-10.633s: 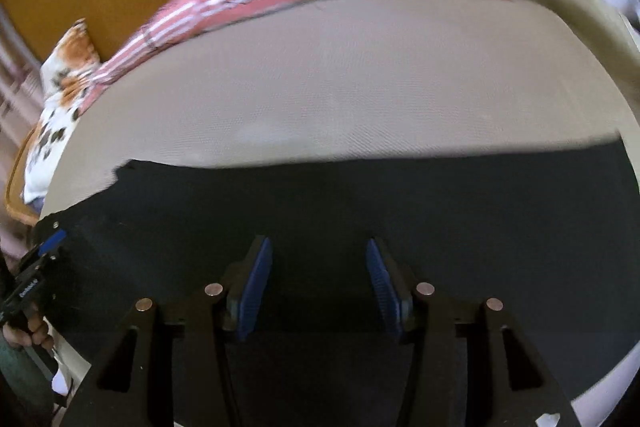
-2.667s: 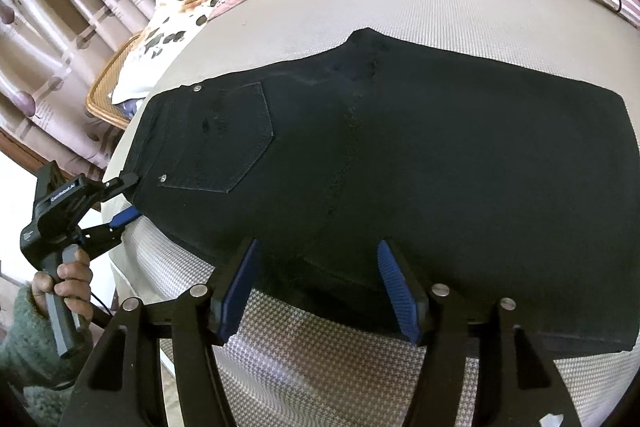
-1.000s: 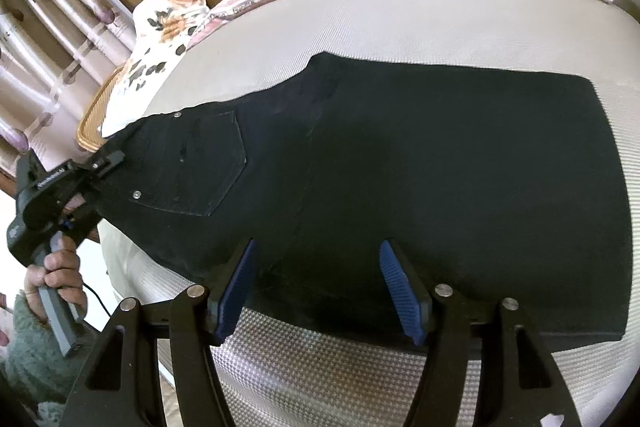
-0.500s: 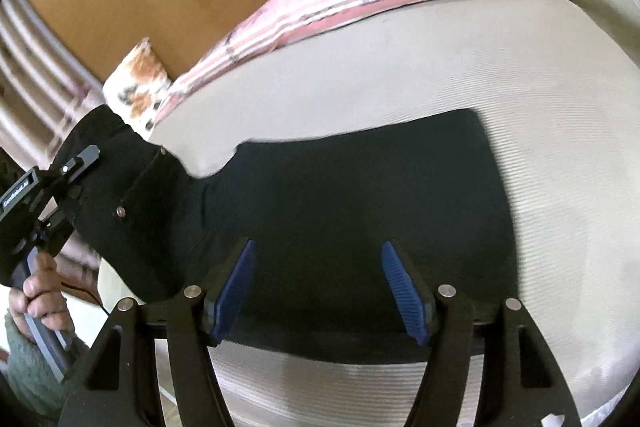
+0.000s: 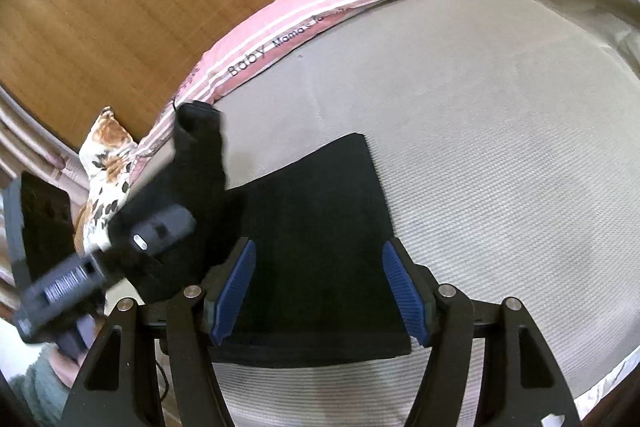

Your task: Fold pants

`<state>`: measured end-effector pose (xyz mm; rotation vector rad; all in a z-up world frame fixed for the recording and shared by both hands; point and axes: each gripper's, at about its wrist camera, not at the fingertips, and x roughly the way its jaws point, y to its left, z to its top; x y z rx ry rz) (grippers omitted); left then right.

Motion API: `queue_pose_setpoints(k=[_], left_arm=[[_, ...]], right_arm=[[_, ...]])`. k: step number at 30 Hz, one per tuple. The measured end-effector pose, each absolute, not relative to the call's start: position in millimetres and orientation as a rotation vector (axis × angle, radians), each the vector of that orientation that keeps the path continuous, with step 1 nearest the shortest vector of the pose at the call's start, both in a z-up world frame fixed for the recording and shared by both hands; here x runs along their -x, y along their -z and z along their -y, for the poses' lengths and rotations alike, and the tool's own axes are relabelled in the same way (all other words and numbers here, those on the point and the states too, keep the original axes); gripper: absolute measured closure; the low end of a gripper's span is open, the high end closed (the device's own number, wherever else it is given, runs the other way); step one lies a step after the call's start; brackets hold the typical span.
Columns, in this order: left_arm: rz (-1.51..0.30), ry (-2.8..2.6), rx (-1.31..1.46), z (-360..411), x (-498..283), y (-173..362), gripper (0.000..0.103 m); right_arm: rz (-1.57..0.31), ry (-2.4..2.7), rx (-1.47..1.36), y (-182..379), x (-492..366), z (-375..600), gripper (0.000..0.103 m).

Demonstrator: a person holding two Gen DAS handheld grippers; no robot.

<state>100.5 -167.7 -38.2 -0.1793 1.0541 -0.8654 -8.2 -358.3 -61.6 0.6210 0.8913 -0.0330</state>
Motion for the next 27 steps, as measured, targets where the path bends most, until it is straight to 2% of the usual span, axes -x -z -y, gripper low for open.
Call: queue_pose_setpoints(k=[7, 12, 18, 27], left_arm=[[-1.086, 0.859, 0.038, 188, -81, 72, 0.074], [-1.087, 0.914, -0.016, 193, -69, 56, 0.056], [-1.047, 0.997, -0.040, 162, -51, 32, 0.052], [-1.016, 0.680, 0.114, 78, -100, 35, 0.050]], right_arm=[[-0.910, 0.007, -0.641, 69, 6, 364, 0.039], [-0.944, -0.122, -0.758, 85, -8, 372, 0.037], [-0.973, -0.232, -0.855, 108, -23, 377, 0.037], [-0.999, -0.303, -0.848, 124, -61, 381, 0.038]])
